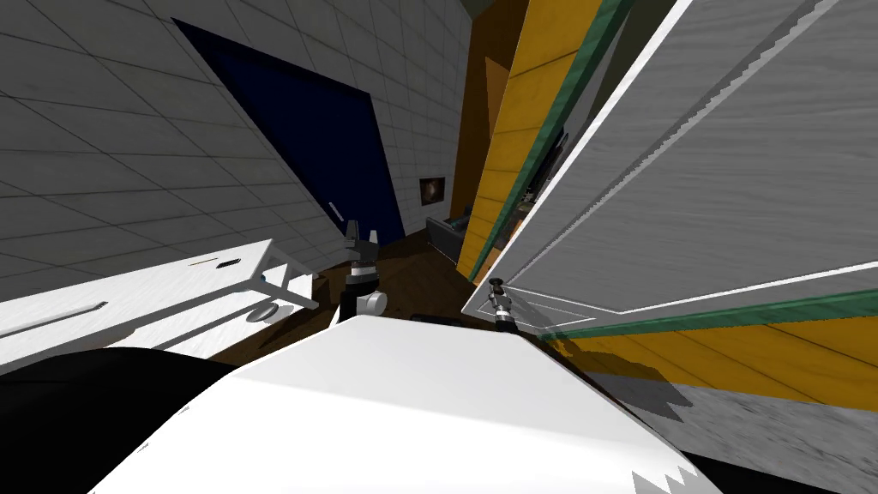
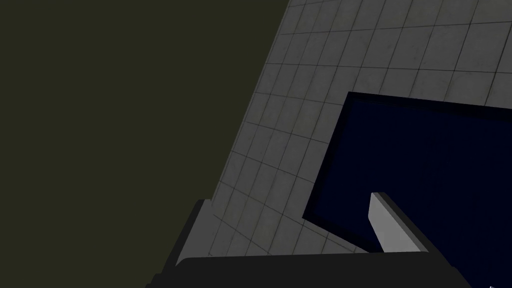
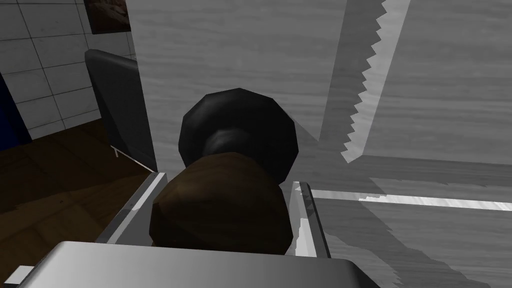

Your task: Pull the door open

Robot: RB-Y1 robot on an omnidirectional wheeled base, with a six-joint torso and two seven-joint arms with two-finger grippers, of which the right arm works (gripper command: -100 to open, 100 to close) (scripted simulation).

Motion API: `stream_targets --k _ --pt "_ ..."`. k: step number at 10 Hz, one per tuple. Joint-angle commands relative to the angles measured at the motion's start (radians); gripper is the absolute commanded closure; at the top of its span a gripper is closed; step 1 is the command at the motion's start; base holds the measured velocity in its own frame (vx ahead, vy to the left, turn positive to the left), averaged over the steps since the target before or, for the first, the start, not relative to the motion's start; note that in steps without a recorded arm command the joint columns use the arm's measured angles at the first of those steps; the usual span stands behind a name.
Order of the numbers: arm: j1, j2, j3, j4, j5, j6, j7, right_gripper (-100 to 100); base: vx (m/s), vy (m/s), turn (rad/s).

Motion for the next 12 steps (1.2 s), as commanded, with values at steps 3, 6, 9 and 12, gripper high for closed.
stream_targets --k 3,6,9,12 --pt "0.025 0.004 -0.006 -0.022 -0.007 -0.013 0.009 100 0.050 -0.027 0.197" --pt "0.062 0.006 -0.013 -0.048 -0.017 -0.024 0.019 100 0.015 -0.030 0.224" --pt "0.091 0.008 -0.020 -0.068 -0.025 -0.033 0.028 100 -0.031 -0.016 0.192" --pt "0.122 0.010 -0.026 -0.089 -0.034 -0.042 0.037 100 -0.051 -0.018 0.171"
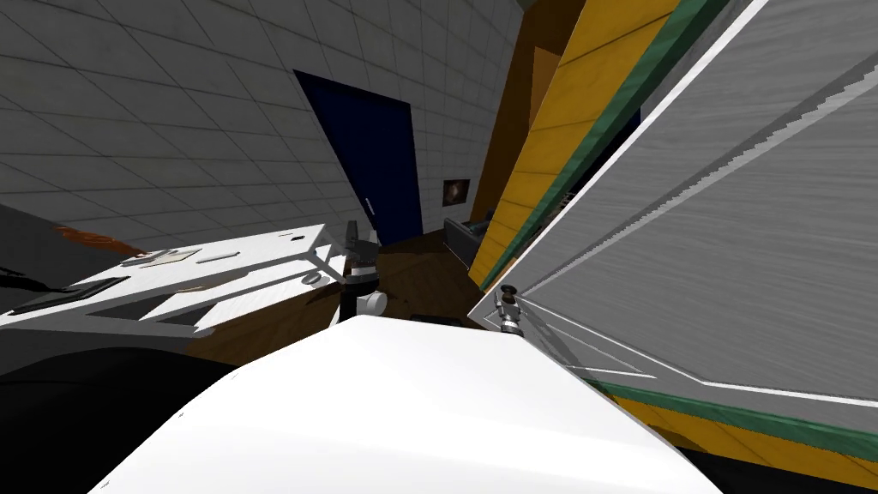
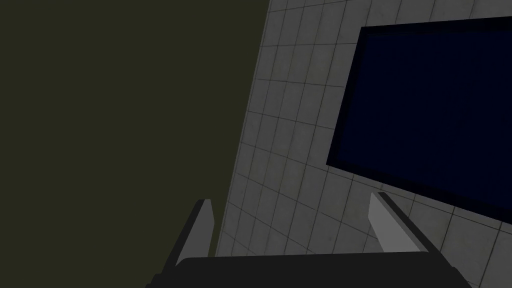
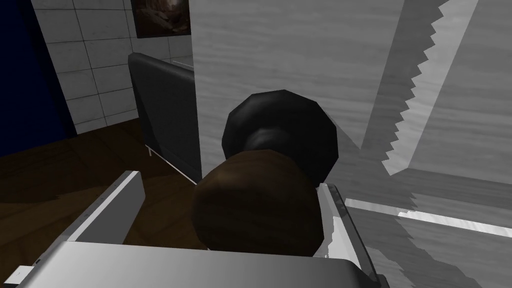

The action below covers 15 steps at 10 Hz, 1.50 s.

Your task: Pull the door open

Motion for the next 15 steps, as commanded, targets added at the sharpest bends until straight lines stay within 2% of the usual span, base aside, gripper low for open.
stream_targets --k 1,3,4,5,7,9,13,14,15 --pt "0.012 0.016 0.014 -0.017 0.002 -0.004 0.004 100 -0.074 -0.018 0.185" --pt "0.036 0.018 0.009 -0.034 -0.004 -0.011 0.011 100 -0.102 -0.007 0.195" --pt "0.036 0.018 0.009 -0.034 -0.004 -0.011 0.011 100 -0.090 0.009 0.082" --pt "0.059 0.019 0.004 -0.050 -0.010 -0.018 0.018 100 -0.113 0.018 0.136" --pt "0.081 0.021 -0.001 -0.065 -0.016 -0.025 0.025 100 -0.168 0.018 0.159" --pt "0.120 0.023 -0.010 -0.092 -0.026 -0.036 0.037 100 -0.246 -0.004 0.150" --pt "0.165 0.027 -0.019 -0.123 -0.038 -0.050 0.051 100 -0.224 -0.003 0.019" --pt "0.160 0.024 -0.019 -0.113 -0.038 -0.046 0.047 100 -0.086 -0.006 0.002" --pt "0.168 0.009 -0.004 -0.104 -0.031 -0.061 0.028 100 -0.146 0.023 0.160"
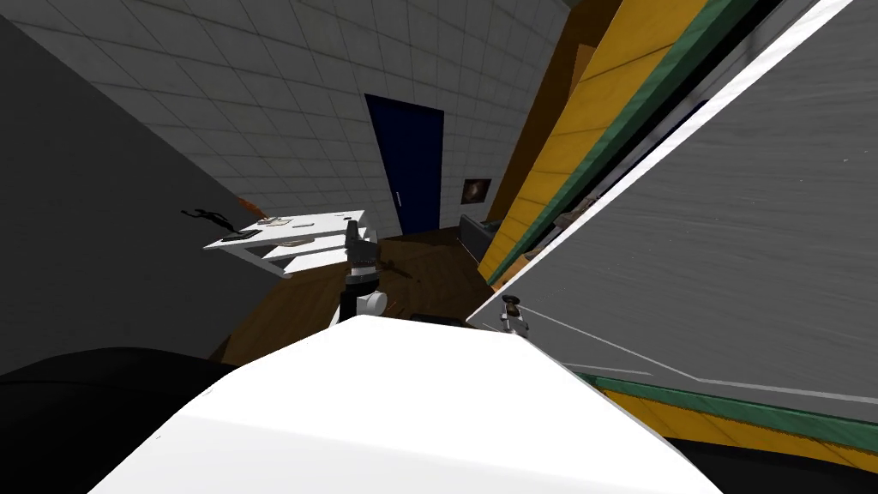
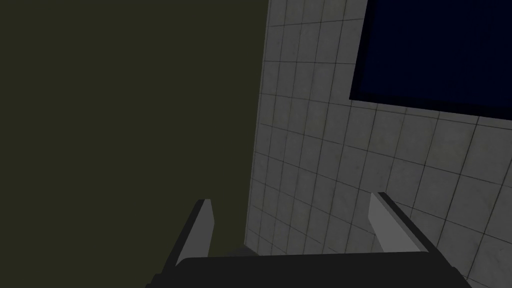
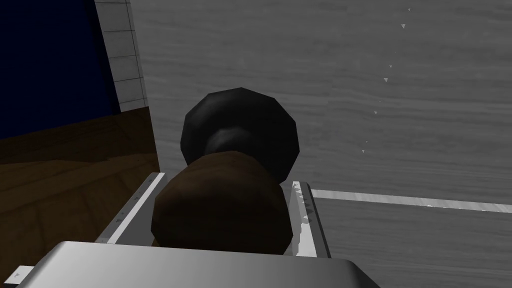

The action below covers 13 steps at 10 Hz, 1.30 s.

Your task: Pull the door open

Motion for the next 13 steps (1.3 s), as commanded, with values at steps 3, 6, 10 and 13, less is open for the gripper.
stream_targets --k 3,6,10,13 --pt "0.011 -0.031 0.030 0.013 0.014 -0.037 -0.041 100 -0.208 -0.001 0.151" --pt "0.020 -0.059 0.052 0.026 0.025 -0.067 -0.075 100 -0.203 0.014 0.093" --pt "0.024 -0.076 0.067 0.036 0.032 -0.081 -0.095 100 -0.158 -0.010 0.064" --pt "0.023 -0.097 0.088 0.058 0.045 -0.108 -0.125 100 -0.199 -0.010 0.114"
